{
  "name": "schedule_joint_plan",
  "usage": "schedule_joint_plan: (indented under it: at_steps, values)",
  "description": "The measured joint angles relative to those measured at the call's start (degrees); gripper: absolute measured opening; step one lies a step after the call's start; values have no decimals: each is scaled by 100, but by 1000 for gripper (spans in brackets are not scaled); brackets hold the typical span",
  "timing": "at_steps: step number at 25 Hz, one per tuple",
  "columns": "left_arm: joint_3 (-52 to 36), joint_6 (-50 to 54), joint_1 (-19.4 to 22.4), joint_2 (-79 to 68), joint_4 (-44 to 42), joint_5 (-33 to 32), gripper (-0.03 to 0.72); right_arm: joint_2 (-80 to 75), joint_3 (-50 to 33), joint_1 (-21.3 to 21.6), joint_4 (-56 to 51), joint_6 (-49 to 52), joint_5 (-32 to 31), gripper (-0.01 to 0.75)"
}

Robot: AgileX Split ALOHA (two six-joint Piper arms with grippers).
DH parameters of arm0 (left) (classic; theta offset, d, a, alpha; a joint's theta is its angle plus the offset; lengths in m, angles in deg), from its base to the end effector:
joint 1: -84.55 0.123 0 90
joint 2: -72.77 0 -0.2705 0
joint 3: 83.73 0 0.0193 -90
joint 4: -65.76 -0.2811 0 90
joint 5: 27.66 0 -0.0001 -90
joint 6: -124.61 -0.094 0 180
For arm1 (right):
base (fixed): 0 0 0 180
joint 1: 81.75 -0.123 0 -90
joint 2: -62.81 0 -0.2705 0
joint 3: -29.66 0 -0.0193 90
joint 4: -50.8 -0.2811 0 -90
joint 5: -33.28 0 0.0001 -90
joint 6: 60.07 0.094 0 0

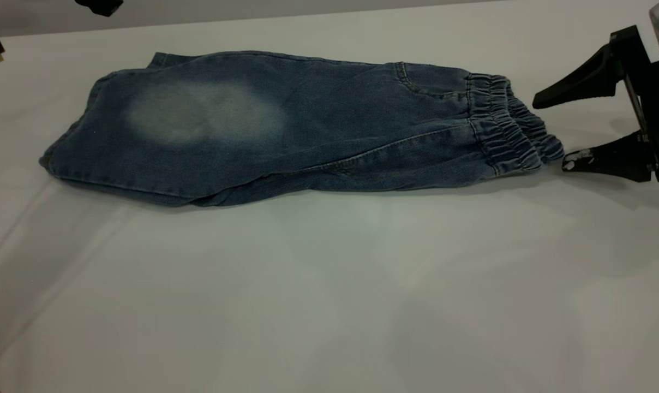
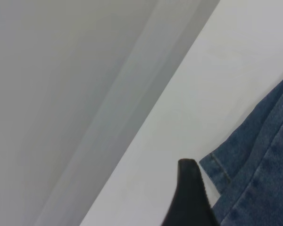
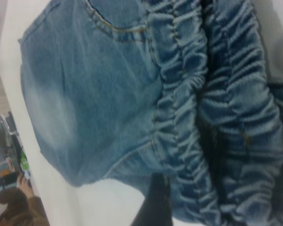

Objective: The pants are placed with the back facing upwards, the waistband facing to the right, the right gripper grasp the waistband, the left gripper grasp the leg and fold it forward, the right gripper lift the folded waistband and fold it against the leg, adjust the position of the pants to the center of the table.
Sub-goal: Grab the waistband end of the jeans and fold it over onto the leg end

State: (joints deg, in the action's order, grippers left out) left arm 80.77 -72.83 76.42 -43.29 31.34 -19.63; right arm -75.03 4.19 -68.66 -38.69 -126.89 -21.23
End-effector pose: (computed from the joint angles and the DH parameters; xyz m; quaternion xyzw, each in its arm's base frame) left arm 0.4135 -0.0665 0.1402 0.4570 0.7593 0.1385 0.4421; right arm 0.3239 0.0033 -0.0115 0.2070 0.8581 0.4619 0.0867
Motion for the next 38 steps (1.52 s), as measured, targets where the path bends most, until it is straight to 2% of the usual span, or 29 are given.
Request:
schedule_joint_plan:
  at_steps: [12, 18, 24, 31, 38]
  values:
    - [0, 0, -61, 0, 5, -13, 467, -265, 180, -244, -395, -52, -45, 593]
    - [0, 5, -177, 0, 5, -32, 467, -265, 451, -288, -250, 266, -83, 592]
    - [0, 1, -200, 0, 0, -38, 467, -265, 457, -581, -16, 389, -160, 592]
    - [0, 1, -224, 0, 0, -48, 467, -260, 457, -749, -622, 206, 416, 591]
    - [0, 1, -250, 0, 0, -59, 467, -255, 457, -744, -1064, 32, 617, 588]
